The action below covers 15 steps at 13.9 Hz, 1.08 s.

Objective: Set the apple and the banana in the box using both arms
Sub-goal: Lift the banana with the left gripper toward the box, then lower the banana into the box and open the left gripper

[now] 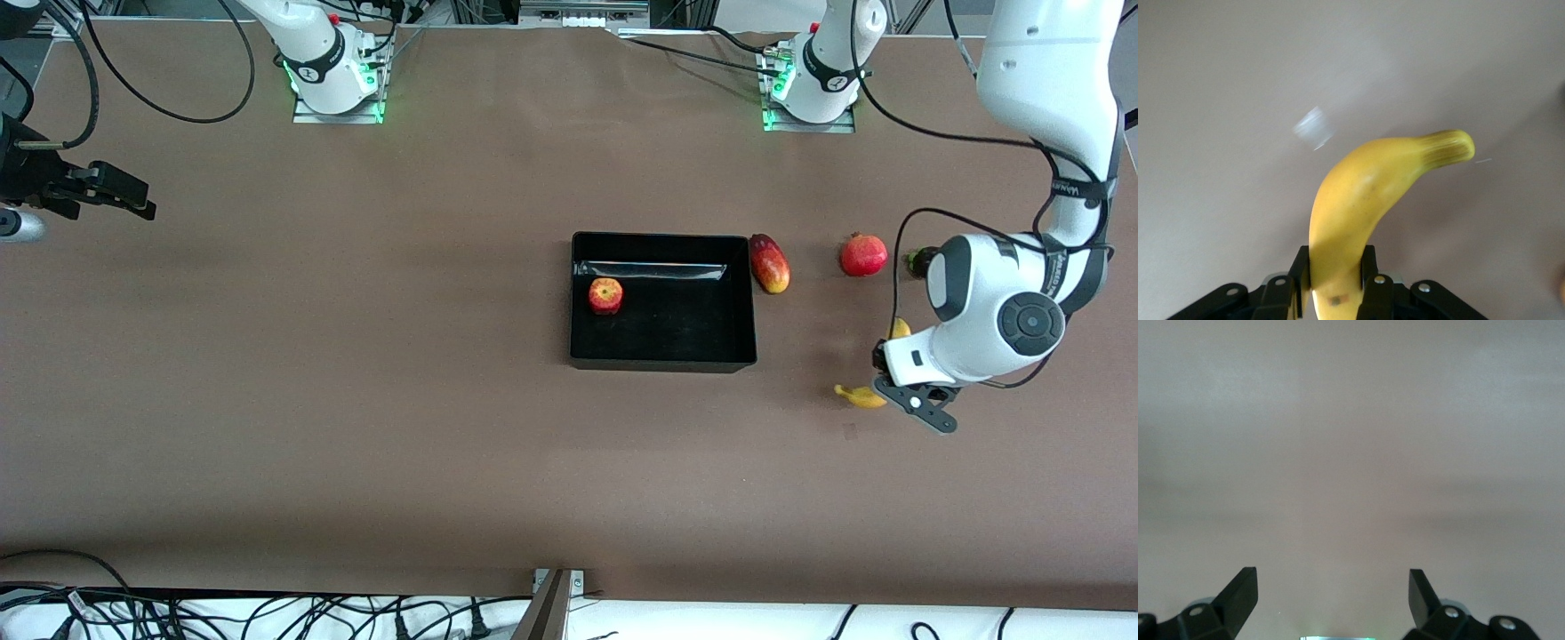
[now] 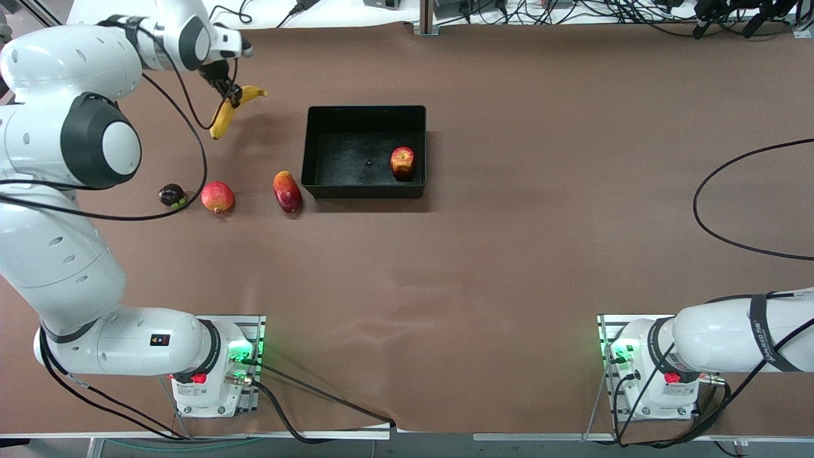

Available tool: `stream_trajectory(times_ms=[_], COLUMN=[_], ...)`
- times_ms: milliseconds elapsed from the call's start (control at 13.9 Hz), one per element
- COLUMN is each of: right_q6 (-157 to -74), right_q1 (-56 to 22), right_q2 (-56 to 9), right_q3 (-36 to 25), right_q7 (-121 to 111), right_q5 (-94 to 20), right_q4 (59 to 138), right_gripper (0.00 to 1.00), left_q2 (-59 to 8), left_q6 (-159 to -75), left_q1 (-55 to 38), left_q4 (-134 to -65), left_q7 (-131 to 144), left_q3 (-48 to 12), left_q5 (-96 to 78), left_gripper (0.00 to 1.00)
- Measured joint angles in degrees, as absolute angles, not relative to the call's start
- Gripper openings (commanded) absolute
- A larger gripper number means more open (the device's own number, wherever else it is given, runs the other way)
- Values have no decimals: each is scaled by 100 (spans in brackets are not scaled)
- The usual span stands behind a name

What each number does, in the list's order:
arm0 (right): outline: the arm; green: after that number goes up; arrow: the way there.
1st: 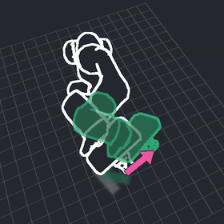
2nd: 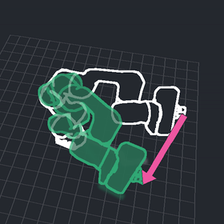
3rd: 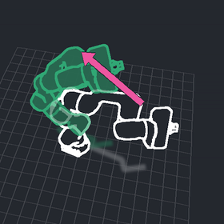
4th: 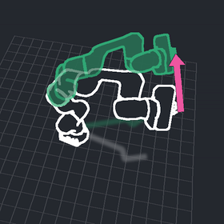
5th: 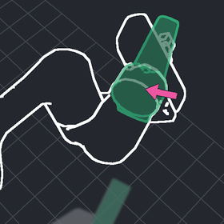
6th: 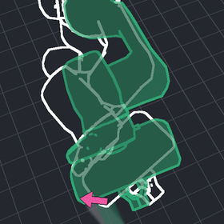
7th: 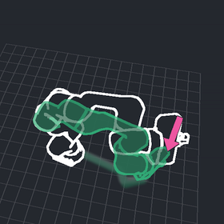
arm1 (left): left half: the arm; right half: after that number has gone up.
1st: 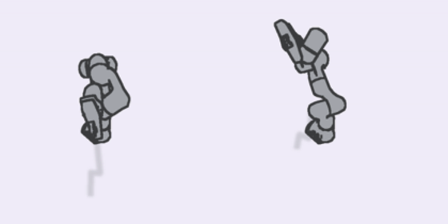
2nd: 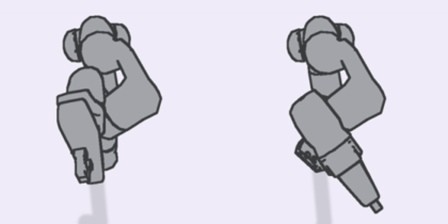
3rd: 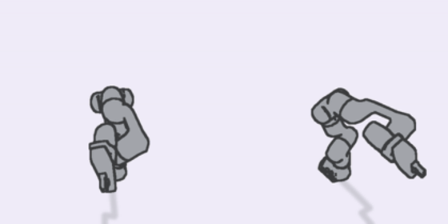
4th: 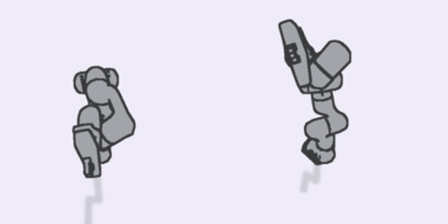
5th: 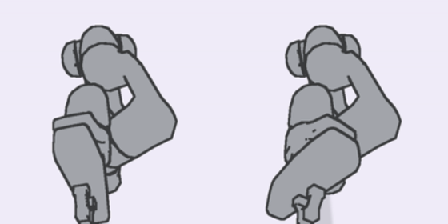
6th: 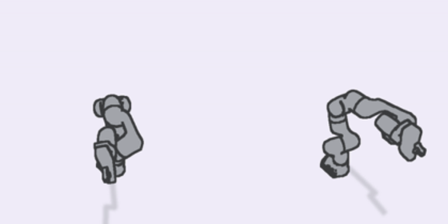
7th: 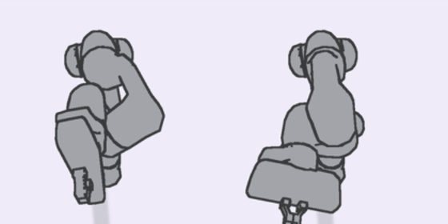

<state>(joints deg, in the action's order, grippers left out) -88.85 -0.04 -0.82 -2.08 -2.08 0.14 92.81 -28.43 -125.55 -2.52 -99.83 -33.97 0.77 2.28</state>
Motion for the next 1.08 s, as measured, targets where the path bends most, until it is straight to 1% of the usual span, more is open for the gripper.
stream_trajectory(times_ms=[144,289,577,793,938,1082], right_q6=[-8885,-8884,-8883,-8883,-8883,-8882], right_q1=[-4,-4,-1,0,0,1], right_q2=[-82,-82,-82,-83,-83,-83], right_q3=[-208,-208,-209,-209,-209,-209], right_q7=[-208,-208,-208,-208,-208,-208], right_q5=[14,14,14,14,14,14], right_q4=[9281,9281,9281,9282,9282,9282], right_gripper=[100,100,100,100,100,100], left_q2=[-2462,-2227,-2197,-2278,-2355,-2455], left_q6=[-12129,-11969,-11932,-12229,-12595,-12790], left_q1=[-695,-1264,-2466,-3005,-3037,-3007], left_q4=[-9987,-10006,-10226,-10566,-10819,-10948], left_q7=[-3381,-3148,-1586,-811,-753,-760], left_q3=[9,-11,-28,-26,-8,34], left_q5=[-101,-188,-205,-205,-205,-151], left_gripper=[0,0,0,0,0,0])
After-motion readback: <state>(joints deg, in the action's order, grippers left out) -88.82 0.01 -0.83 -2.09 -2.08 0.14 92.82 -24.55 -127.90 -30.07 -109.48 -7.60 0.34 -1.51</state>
